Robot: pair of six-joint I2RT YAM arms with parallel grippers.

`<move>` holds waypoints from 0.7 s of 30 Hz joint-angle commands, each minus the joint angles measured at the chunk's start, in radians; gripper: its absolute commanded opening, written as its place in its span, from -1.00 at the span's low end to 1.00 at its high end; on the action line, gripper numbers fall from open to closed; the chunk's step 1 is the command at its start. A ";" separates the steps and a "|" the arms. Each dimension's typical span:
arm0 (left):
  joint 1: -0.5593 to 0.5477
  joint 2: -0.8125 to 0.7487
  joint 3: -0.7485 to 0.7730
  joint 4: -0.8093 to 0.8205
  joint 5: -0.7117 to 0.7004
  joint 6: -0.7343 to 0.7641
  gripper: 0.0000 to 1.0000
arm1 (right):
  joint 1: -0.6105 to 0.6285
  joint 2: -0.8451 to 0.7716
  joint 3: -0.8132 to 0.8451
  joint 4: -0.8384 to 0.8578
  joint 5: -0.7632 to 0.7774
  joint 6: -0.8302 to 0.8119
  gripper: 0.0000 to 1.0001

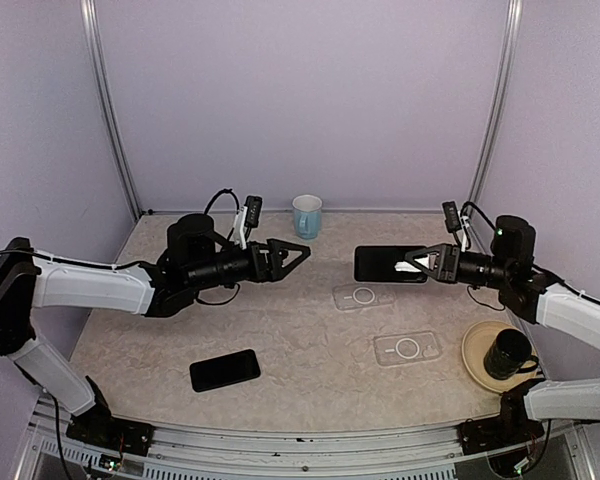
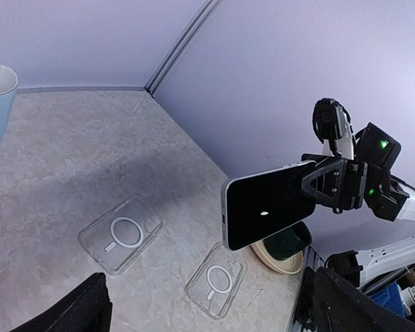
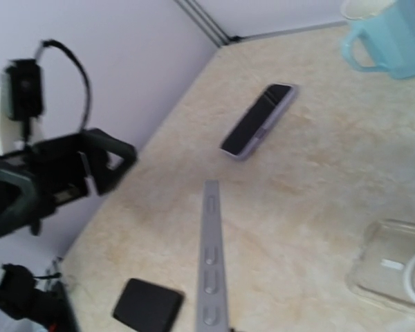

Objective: Put the phone into the phone case
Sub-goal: Pass from the right arm to the left

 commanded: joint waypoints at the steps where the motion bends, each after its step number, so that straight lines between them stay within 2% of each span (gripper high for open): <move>1: 0.003 0.019 -0.015 0.087 0.059 -0.028 0.98 | -0.018 -0.003 -0.008 0.184 -0.102 0.082 -1.00; 21: -0.004 0.050 0.011 0.142 0.157 -0.077 0.98 | -0.023 -0.013 -0.035 0.333 -0.181 0.148 -1.00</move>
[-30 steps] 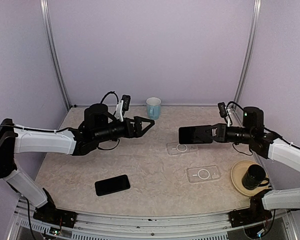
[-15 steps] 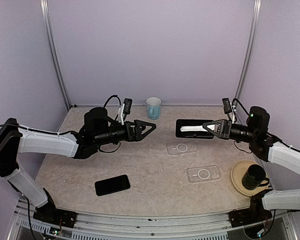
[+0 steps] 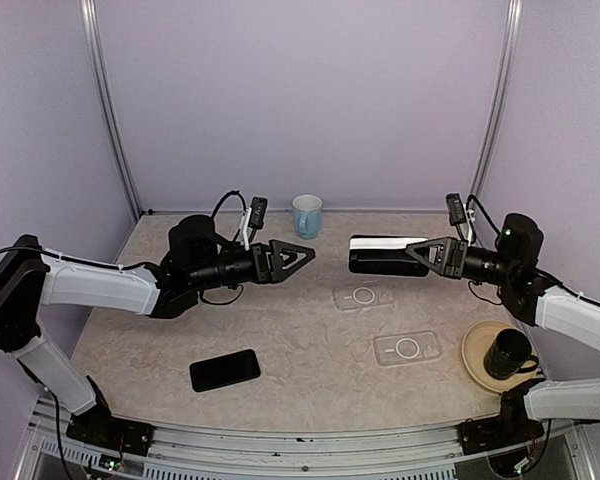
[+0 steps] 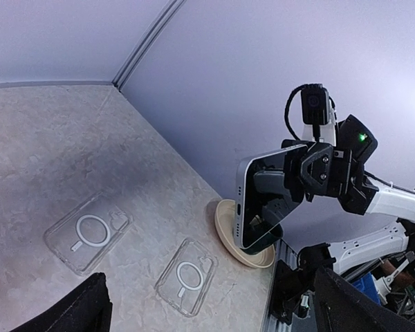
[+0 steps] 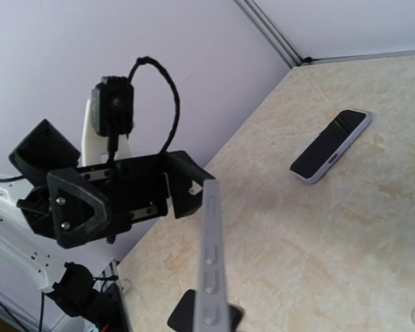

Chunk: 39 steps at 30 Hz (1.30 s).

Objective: Put the phone into the phone case
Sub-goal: Pass from the right arm to the left

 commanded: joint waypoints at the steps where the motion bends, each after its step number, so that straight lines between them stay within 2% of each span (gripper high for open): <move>1: -0.007 0.016 0.026 0.042 0.056 -0.017 0.98 | -0.011 -0.008 -0.010 0.127 -0.046 0.022 -1.00; 7: -0.039 0.066 0.082 0.029 0.101 -0.018 0.98 | -0.010 0.051 -0.033 0.248 -0.110 0.105 -1.00; 14: -0.080 0.126 0.151 0.029 0.139 -0.021 0.97 | 0.043 0.084 -0.026 0.255 -0.112 0.088 -1.00; 20: -0.097 0.171 0.186 0.077 0.189 -0.055 0.87 | 0.092 0.130 -0.008 0.284 -0.110 0.080 -1.00; 32: -0.127 0.205 0.224 0.108 0.249 -0.077 0.52 | 0.133 0.207 -0.004 0.381 -0.118 0.098 -1.00; 39: -0.140 0.225 0.236 0.123 0.272 -0.080 0.21 | 0.133 0.243 -0.009 0.446 -0.118 0.126 -1.00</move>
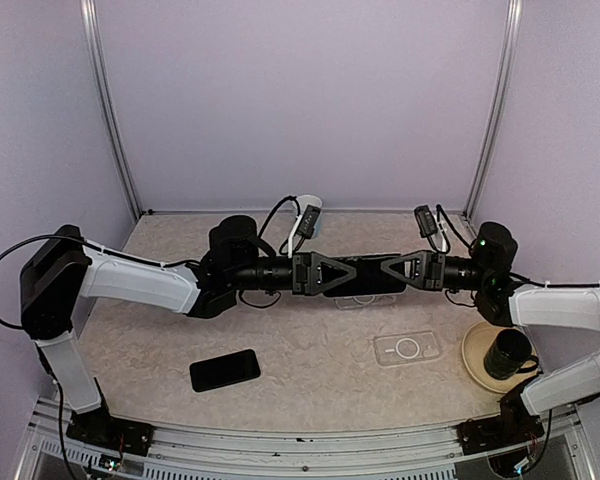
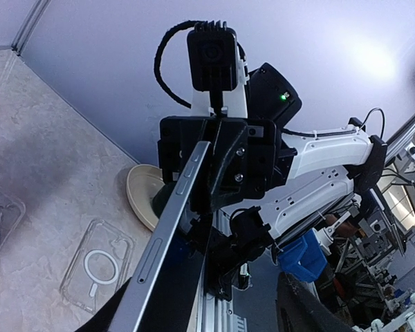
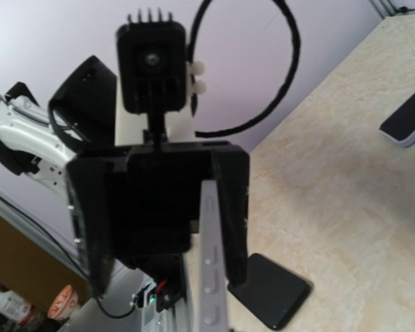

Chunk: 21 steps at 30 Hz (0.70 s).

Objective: Put the phone into the phone case
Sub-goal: Pass from the right arm to the left

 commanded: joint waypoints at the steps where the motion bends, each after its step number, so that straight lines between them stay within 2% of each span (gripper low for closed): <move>1: -0.020 0.016 0.032 0.057 0.047 0.001 0.14 | 0.008 0.025 0.023 0.114 0.002 0.024 -1.00; 6: -0.021 0.014 0.028 0.058 0.048 0.003 -0.12 | 0.008 0.036 0.021 0.116 0.000 0.026 -1.00; 10: -0.021 0.012 0.025 0.061 0.050 0.005 -0.42 | 0.008 0.042 0.021 0.113 0.000 0.021 -1.00; 15: -0.021 0.007 0.017 0.081 0.065 0.003 -0.53 | 0.008 0.056 0.031 0.115 0.000 0.022 -1.00; 21: -0.020 0.012 0.023 0.084 0.071 0.000 -0.91 | 0.008 0.053 0.041 0.087 0.008 0.010 -1.00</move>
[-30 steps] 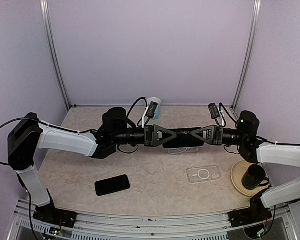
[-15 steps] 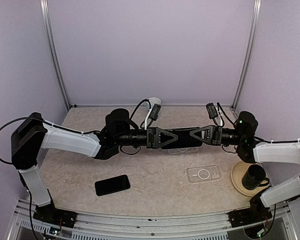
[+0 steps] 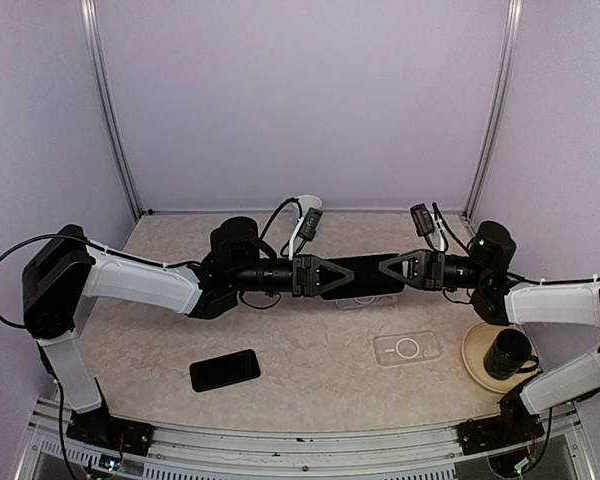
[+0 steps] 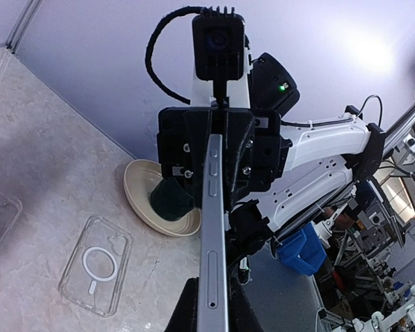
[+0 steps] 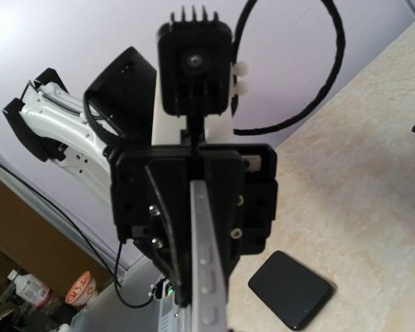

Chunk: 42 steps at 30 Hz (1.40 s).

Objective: Put the phone into the phone case
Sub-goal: Pass from the right arm to the left

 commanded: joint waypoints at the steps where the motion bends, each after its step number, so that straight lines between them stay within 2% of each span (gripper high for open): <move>1: -0.017 -0.003 0.025 0.071 0.044 -0.002 -0.98 | 0.003 0.009 0.036 -0.021 0.068 -0.034 -1.00; 6: -0.012 -0.013 0.026 0.074 0.047 -0.010 -1.00 | 0.003 0.009 0.065 -0.097 0.075 -0.079 -0.97; 15: -0.008 -0.058 0.010 0.068 0.030 -0.009 -1.00 | 0.002 -0.004 0.108 -0.265 0.108 -0.183 -0.44; 22: -0.002 -0.081 0.003 0.022 -0.001 0.006 -1.00 | -0.006 -0.014 0.154 -0.429 0.166 -0.255 -0.26; 23: -0.001 -0.083 0.001 0.011 -0.007 0.010 -1.00 | -0.008 -0.014 0.157 -0.440 0.168 -0.256 -0.15; 25: 0.004 -0.086 0.001 -0.013 -0.023 0.017 -1.00 | -0.015 -0.016 0.165 -0.466 0.169 -0.262 -0.10; 26: 0.007 -0.091 0.000 -0.026 -0.028 0.022 -1.00 | -0.018 -0.017 0.170 -0.479 0.171 -0.267 0.00; 27: 0.010 -0.094 -0.002 -0.039 -0.036 0.026 -1.00 | -0.022 -0.020 0.174 -0.494 0.176 -0.271 0.17; 28: 0.012 -0.097 -0.003 -0.051 -0.045 0.030 -1.00 | -0.026 -0.022 0.178 -0.509 0.182 -0.278 0.22; 42: 0.050 -0.137 -0.030 -0.139 -0.110 0.057 -1.00 | -0.100 -0.050 0.206 -0.664 0.242 -0.328 0.43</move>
